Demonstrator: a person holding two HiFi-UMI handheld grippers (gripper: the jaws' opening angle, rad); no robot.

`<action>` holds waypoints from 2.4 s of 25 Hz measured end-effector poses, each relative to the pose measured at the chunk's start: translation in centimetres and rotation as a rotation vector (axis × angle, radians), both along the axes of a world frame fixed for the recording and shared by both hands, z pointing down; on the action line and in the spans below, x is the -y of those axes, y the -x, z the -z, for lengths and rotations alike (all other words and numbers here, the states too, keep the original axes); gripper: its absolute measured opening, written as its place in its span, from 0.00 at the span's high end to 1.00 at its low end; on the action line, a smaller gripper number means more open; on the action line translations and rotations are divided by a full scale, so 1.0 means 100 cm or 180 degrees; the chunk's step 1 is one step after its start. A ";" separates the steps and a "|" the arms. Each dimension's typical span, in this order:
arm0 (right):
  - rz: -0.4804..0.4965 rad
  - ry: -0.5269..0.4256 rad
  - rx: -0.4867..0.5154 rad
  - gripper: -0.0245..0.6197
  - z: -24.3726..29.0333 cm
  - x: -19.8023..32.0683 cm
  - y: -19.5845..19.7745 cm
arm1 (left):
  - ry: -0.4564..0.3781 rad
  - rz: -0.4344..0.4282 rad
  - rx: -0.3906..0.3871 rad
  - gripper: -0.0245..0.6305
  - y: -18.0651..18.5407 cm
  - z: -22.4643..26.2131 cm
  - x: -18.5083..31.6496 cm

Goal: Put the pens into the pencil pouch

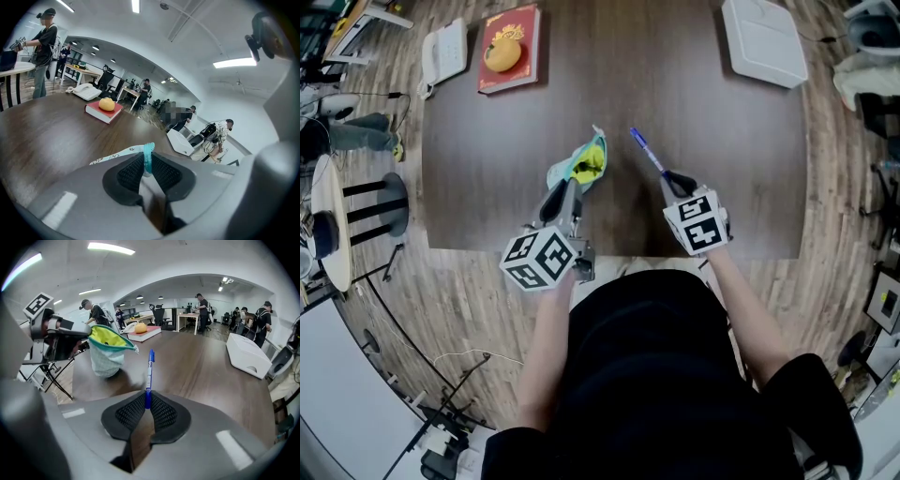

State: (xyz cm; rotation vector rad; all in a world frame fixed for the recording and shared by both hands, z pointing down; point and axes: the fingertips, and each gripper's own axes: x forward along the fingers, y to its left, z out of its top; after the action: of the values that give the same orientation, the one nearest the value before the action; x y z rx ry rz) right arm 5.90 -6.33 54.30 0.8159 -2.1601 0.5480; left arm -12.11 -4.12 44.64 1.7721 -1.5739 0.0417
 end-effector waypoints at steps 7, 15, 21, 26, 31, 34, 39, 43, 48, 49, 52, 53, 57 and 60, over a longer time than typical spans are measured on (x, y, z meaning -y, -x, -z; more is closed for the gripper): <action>0.0350 -0.0158 0.0088 0.90 0.039 0.002 0.016 | -0.0013 0.0013 -0.0018 0.89 0.000 -0.001 0.005; 0.0780 -0.0167 0.0190 0.90 0.073 -0.007 0.031 | -0.0029 0.0038 -0.0035 0.89 0.001 0.001 0.008; 0.1010 -0.0115 0.0217 0.90 0.081 -0.016 0.038 | -0.0037 0.0051 -0.0039 0.89 0.002 0.001 0.008; 0.1211 -0.0086 0.0172 0.90 0.084 -0.021 0.044 | -0.0039 0.0057 -0.0038 0.89 0.004 0.001 0.008; 0.1463 -0.0099 0.0005 0.90 0.083 -0.027 0.044 | -0.0042 0.0060 -0.0040 0.89 0.003 0.002 0.007; 0.1596 -0.0142 -0.0103 0.90 0.083 -0.027 0.045 | -0.0042 0.0052 -0.0042 0.89 0.002 0.002 0.006; 0.1833 -0.0304 -0.0409 0.90 0.081 -0.023 0.046 | -0.0043 0.0050 -0.0041 0.89 0.002 0.002 0.005; 0.2006 -0.0309 -0.0512 0.90 0.080 -0.023 0.048 | -0.0048 0.0050 -0.0047 0.89 0.001 0.002 0.005; 0.2121 -0.0341 -0.0542 0.89 0.084 -0.024 0.054 | -0.0044 0.0044 -0.0053 0.89 -0.001 0.002 0.003; 0.2142 -0.0342 -0.0542 0.89 0.085 -0.024 0.056 | -0.0044 0.0045 -0.0055 0.89 0.000 0.002 0.003; 0.2180 -0.0362 -0.0537 0.89 0.085 -0.024 0.061 | -0.0045 0.0045 -0.0058 0.89 0.000 0.001 0.004; 0.2188 -0.0367 -0.0534 0.89 0.085 -0.024 0.063 | -0.0044 0.0044 -0.0059 0.89 0.000 0.001 0.004; 0.2233 -0.0389 -0.0529 0.89 0.087 -0.024 0.069 | -0.0043 0.0048 -0.0062 0.89 0.001 0.001 0.004; 0.2260 -0.0410 -0.0520 0.89 0.089 -0.026 0.074 | -0.0043 0.0044 -0.0063 0.89 0.002 0.001 0.003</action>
State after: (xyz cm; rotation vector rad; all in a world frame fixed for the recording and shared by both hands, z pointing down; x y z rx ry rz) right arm -1.51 -3.73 45.36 0.1103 -2.1578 -0.0220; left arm -12.26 -4.43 44.55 1.7666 -1.5756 0.0068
